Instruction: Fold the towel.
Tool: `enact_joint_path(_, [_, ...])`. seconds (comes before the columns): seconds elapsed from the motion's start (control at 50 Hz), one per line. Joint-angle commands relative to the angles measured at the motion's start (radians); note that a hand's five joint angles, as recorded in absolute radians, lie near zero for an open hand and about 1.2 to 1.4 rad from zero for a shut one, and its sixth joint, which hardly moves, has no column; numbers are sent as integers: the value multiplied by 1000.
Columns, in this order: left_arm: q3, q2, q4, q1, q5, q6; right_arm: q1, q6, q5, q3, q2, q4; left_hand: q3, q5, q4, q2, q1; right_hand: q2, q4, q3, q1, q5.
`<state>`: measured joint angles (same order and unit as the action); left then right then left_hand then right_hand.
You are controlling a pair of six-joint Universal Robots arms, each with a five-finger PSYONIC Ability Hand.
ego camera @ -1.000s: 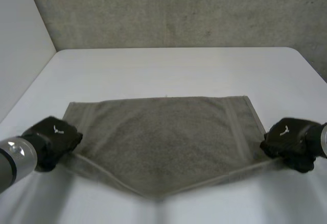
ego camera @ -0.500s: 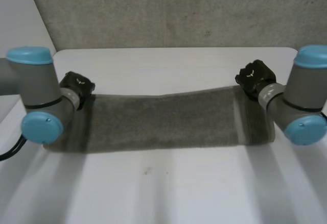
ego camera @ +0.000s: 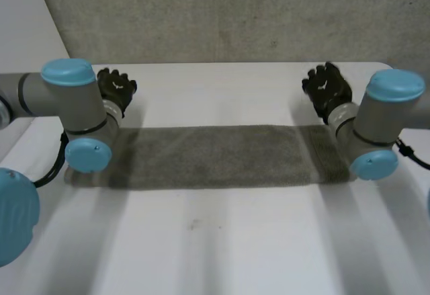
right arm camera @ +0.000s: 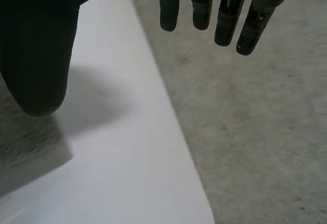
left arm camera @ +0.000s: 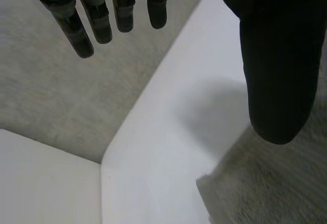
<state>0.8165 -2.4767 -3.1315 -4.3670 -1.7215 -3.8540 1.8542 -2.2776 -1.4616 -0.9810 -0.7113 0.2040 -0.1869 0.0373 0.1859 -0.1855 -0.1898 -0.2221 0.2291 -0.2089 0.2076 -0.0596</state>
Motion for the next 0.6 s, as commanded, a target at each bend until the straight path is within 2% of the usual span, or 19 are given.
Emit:
enact_joint_path(0.02, [146, 166, -5, 15, -4, 141, -10, -202, 30, -161, -238, -15, 12, -37, -11, 11, 15, 48, -55, 34, -33, 60])
enact_joint_path(0.16, [316, 318, -24, 15, 36, 280, -56, -275, 126, -304, -375, -136, 12, -37, -11, 11, 15, 48, -55, 34, -33, 60])
enact_joint_path(0.2, [360, 354, -30, 14, 63, 324, -95, -284, 147, -350, -407, -236, 12, -37, -11, 11, 15, 48, -55, 34, -33, 60])
enact_joint_path(0.24, [439, 419, -39, 4, 123, 414, -105, -286, 149, -366, -410, -282, 12, -37, -11, 11, 15, 48, -55, 34, -33, 60])
enact_joint_path(0.26, [440, 420, -39, 4, 123, 415, -105, -286, 149, -366, -410, -282, 12, -37, -11, 11, 15, 48, -55, 34, -33, 60])
enact_joint_path(0.3, [515, 475, -53, -3, 187, 499, -124, -283, 158, -401, -409, -345, 12, -37, -11, 11, 15, 35, -42, 22, -20, 47])
enact_joint_path(0.38, [593, 529, -87, -16, 240, 571, -155, -283, 172, -450, -405, -345, 12, -37, -11, 11, 15, -13, 6, -26, 27, -1])
enact_joint_path(0.42, [673, 577, -143, -35, 272, 625, -179, -278, 211, -494, -393, -307, 12, -37, -11, 11, 15, -112, 105, -125, 126, -100])
enact_joint_path(0.48, [714, 602, -180, -39, 280, 642, -188, -275, 233, -515, -381, -284, 12, -37, -11, 11, 15, -192, 185, -205, 206, -180])
enact_joint_path(0.52, [791, 646, -263, -39, 281, 650, -199, -266, 253, -544, -350, -239, 12, -37, -11, 11, 15, -239, 232, -252, 253, -227])
enact_joint_path(0.6, [854, 676, -340, -39, 283, 650, -205, -264, 250, -550, -312, -201, 12, -37, -11, 11, 15, -294, 287, -308, 309, -282])
